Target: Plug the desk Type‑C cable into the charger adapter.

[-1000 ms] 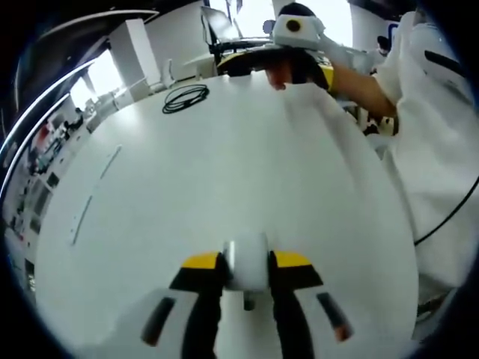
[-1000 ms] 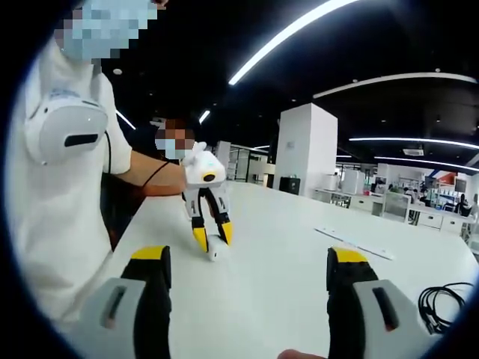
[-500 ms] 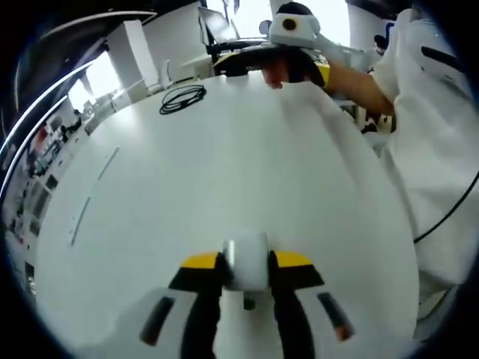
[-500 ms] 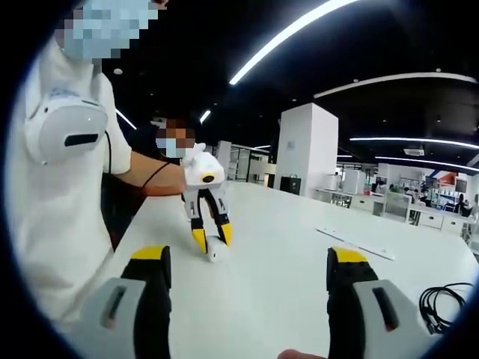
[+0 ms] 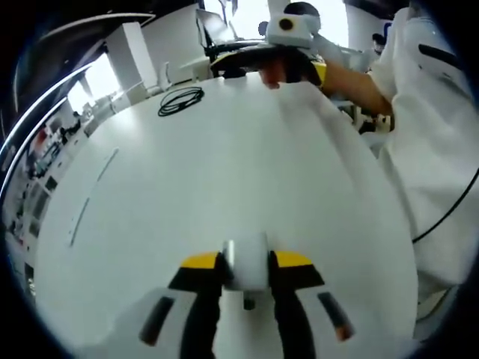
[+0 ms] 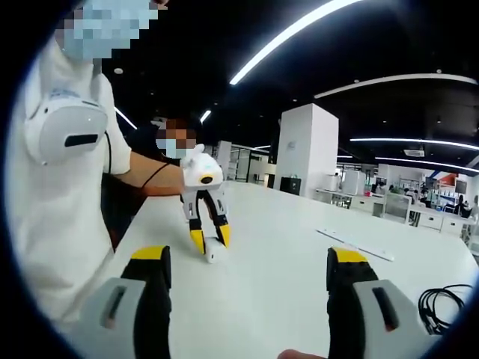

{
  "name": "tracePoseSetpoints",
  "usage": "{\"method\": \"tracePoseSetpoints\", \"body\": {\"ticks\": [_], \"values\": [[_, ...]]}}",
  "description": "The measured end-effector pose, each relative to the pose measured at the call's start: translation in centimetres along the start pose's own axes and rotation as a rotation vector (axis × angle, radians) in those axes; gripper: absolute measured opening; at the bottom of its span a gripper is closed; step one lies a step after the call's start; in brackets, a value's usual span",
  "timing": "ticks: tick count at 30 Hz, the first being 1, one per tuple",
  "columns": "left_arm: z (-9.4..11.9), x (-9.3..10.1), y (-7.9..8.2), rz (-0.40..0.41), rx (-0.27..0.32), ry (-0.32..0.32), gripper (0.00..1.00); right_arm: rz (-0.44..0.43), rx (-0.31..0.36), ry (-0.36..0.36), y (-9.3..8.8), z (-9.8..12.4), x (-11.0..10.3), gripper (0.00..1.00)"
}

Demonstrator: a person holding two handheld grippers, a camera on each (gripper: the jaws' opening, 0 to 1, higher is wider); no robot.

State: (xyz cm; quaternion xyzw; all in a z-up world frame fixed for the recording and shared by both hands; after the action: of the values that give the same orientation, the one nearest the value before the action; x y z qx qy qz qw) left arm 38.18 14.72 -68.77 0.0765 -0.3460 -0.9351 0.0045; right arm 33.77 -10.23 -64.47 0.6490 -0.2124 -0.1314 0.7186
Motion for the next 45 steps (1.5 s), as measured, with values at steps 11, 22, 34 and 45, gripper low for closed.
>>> {"method": "tracePoseSetpoints", "body": {"ticks": [11, 22, 34, 45], "values": [[0.1, 0.3, 0.0, -0.001, 0.001, 0.003, 0.23, 0.002, 0.002, 0.000, 0.2, 0.0, -0.2, 0.87], [0.0, 1.0, 0.1, 0.001, 0.000, 0.002, 0.23, 0.004, 0.005, 0.003, 0.3, 0.0, -0.2, 0.87], [0.2, 2.4, 0.1, -0.002, 0.005, -0.001, 0.23, 0.007, 0.004, 0.007, 0.4, -0.1, -0.3, 0.87], [0.5, 3.1, 0.1, 0.003, 0.003, -0.005, 0.23, 0.011, 0.003, 0.010, 0.6, -0.2, -0.5, 0.87]]}}
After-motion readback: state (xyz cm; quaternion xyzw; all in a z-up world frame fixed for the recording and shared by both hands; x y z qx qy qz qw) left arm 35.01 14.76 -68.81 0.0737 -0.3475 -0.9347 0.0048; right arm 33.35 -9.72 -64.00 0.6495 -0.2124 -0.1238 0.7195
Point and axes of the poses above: the point that each gripper's makers call its tool centre point, and the gripper's own axes: z roughly backward along the fingers, x roughly to its right, y roughly out of its top, the point moved 7 cm from there along z, roughly backward along the fingers, and after that the axes turned 1 degree about y, right-handed, at the moved point
